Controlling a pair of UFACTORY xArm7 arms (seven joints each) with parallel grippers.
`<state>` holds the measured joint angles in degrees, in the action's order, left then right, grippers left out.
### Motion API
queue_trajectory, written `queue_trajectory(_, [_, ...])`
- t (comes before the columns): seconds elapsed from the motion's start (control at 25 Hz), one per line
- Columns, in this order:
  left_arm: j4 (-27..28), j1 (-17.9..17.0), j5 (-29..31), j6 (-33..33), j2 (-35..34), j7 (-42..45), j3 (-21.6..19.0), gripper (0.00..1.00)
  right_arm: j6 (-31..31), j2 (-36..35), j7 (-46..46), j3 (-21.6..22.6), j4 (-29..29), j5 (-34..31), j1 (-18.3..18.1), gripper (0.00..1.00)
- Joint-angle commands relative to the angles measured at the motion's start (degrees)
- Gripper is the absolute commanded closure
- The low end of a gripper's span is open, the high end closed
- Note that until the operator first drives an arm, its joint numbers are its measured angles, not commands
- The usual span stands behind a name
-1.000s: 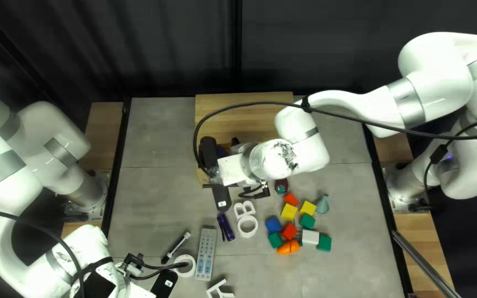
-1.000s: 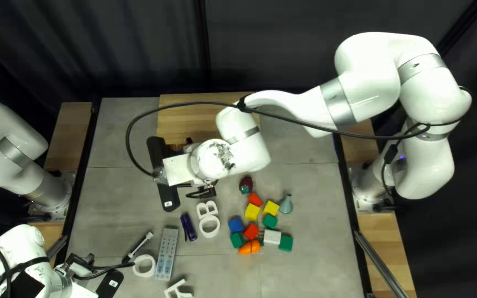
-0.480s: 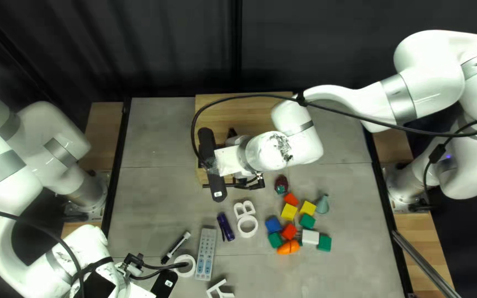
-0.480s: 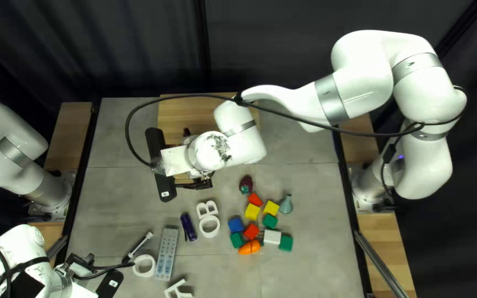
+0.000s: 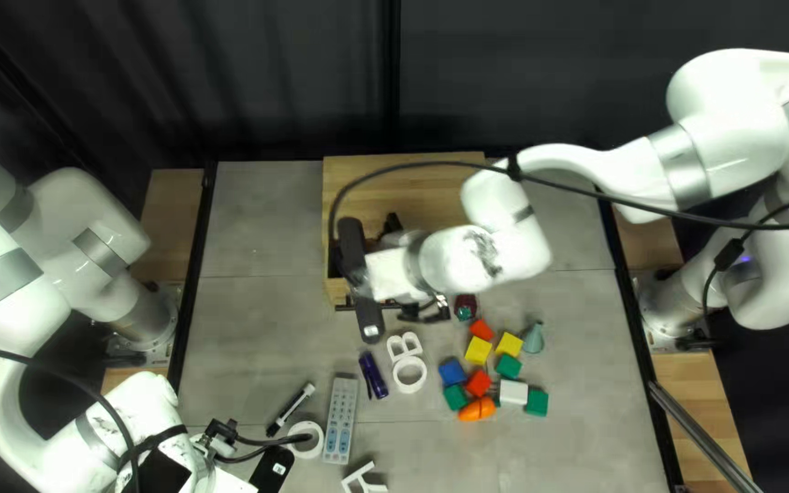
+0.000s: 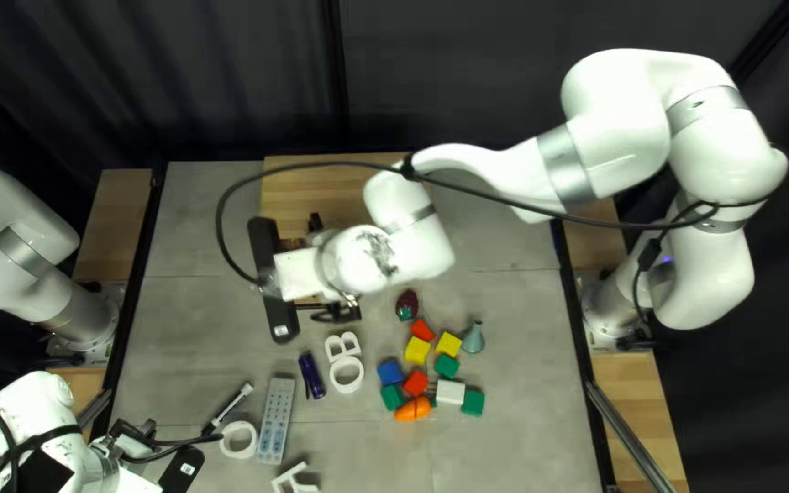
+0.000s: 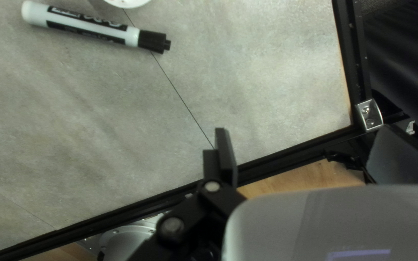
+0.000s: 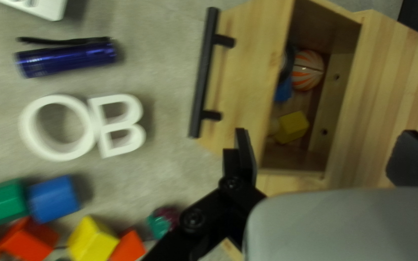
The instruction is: Open drawers and place objects into drawer and close
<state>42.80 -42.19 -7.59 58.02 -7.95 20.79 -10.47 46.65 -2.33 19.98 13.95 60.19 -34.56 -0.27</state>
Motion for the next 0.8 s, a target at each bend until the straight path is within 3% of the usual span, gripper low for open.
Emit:
queue_trajectory(0.04, [0.0,0.0,0.0,0.0,0.0,0.0,0.0,0.00,2.8,10.1,7.5,4.8,-10.4,10.5,5.4,0.00])
queue_trajectory(0.28, [0.0,0.0,0.0,0.0,0.0,0.0,0.0,0.00,5.5,16.5,20.0,10.1,-16.6,23.2,11.5,0.00])
queue_trajectory(0.52, [0.0,0.0,0.0,0.0,0.0,0.0,0.0,0.00,-2.9,18.4,29.2,13.1,-25.5,26.1,13.7,0.00])
queue_trajectory(0.8, [0.0,0.0,0.0,0.0,0.0,0.0,0.0,0.00,-12.2,17.2,29.3,11.8,-32.2,27.6,13.3,0.00])
